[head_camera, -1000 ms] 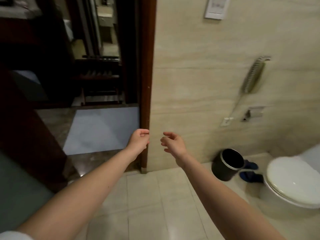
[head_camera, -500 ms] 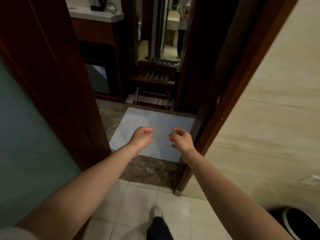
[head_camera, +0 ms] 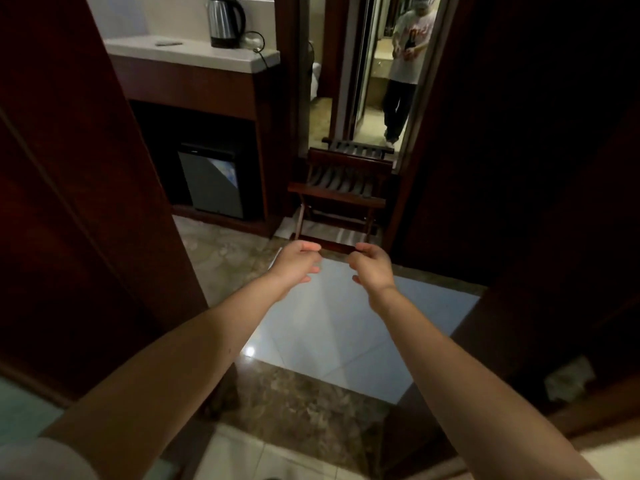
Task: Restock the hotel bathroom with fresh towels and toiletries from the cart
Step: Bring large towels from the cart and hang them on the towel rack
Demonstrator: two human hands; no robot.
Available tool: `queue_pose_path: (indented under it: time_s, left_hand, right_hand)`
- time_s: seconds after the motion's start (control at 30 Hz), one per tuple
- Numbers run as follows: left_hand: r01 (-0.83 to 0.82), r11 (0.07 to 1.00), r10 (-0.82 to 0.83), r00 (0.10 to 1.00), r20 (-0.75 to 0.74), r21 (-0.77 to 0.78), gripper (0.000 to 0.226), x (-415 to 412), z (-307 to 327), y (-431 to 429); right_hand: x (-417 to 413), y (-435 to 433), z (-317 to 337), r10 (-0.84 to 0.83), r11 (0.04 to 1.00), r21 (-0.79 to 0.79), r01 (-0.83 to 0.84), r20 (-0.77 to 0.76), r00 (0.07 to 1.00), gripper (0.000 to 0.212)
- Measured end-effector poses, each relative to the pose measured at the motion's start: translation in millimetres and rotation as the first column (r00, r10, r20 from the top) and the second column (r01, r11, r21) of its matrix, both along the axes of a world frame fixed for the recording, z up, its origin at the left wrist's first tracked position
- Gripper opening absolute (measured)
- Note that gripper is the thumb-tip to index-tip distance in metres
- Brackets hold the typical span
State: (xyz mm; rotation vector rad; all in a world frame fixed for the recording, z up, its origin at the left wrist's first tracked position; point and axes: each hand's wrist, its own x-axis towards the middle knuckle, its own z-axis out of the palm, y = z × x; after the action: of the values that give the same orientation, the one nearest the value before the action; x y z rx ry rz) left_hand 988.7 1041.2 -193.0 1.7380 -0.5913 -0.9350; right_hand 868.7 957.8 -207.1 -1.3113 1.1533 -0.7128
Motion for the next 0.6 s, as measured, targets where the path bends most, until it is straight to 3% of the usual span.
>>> queue_pose_path:
  time_s: [0.23,0.6]
  left_hand:
    - [0.053,0.998,-0.053,0.999,0.004,0.036,0.025,50,-15,-108]
    - [0.356,0.934,-0.356,0.934,0.019,0.026,0.027,115,5,-346]
  right_hand:
    - [35,-85,-12,-0.074,0.997,0.024,0.076,-0.043,0.996,0.037]
    - [89,-284,4,-0.325,0.945,0.040,0.326,-0.029,0.945,0.045]
